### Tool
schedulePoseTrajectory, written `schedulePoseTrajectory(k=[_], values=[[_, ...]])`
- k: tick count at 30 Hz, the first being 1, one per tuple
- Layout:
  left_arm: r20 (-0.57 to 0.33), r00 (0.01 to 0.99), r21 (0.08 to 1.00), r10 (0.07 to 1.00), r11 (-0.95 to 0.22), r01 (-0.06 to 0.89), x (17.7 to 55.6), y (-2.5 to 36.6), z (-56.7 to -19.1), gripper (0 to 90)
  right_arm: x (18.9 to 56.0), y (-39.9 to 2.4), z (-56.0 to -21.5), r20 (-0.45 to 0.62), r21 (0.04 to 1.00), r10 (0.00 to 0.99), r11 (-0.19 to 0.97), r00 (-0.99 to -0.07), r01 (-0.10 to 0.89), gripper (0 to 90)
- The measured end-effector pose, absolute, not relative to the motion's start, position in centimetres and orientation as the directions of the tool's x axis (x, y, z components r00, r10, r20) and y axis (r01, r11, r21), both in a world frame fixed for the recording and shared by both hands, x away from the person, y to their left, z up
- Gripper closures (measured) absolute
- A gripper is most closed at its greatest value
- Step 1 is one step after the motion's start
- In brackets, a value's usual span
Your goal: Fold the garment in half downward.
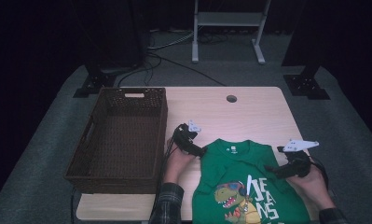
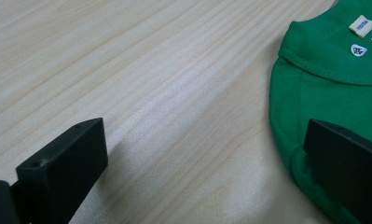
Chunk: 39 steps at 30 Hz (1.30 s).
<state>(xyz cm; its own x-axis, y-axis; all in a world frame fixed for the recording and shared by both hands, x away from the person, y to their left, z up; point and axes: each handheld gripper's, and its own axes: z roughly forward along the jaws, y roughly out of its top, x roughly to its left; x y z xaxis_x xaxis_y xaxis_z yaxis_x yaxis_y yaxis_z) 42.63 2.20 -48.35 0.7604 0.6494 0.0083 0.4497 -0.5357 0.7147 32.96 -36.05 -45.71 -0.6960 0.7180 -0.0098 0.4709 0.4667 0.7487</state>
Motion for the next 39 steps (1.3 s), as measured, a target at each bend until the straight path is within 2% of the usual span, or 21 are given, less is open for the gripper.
schedulePoseTrajectory(k=[12,20,22,24,26,31,39], values=[[0.009,0.761,0.715,0.649,-0.536,0.449,42.6,2.2,-48.4,0.0,37.0,-37.0,-45.2,0.0,0.763,0.739,0.436,-0.673,0.478,0.0],[0.009,0.762,0.714,0.648,-0.538,0.449,42.6,2.2,-48.4,0.0,38.8,-37.7,-45.8,0.025,0.764,0.748,0.414,-0.664,0.495,7.7],[0.008,0.761,0.714,0.649,-0.537,0.45,42.6,2.2,-48.3,0.0,39.0,-37.8,-46.0,0.028,0.763,0.747,0.413,-0.665,0.496,14.6],[-0.001,0.762,0.716,0.648,-0.531,0.453,42.6,2.1,-48.3,0.0,39.2,-37.9,-46.1,0.015,0.76,0.751,0.42,-0.66,0.496,16.0],[-0.013,0.762,0.721,0.648,-0.522,0.456,42.6,2.1,-48.3,0.0,39.4,-38.2,-46.2,0.024,0.759,0.749,0.417,-0.662,0.5,22.2],[-0.018,0.771,0.726,0.637,-0.522,0.448,42.6,2.0,-48.3,0.5,39.7,-38.6,-46.6,0.031,0.755,0.75,0.415,-0.66,0.507,29.9],[-0.008,0.787,0.734,0.617,-0.531,0.424,42.3,1.6,-47.9,19.2,40.2,-38.2,-47.4,0.029,0.733,0.735,0.445,-0.677,0.515,44.6]])
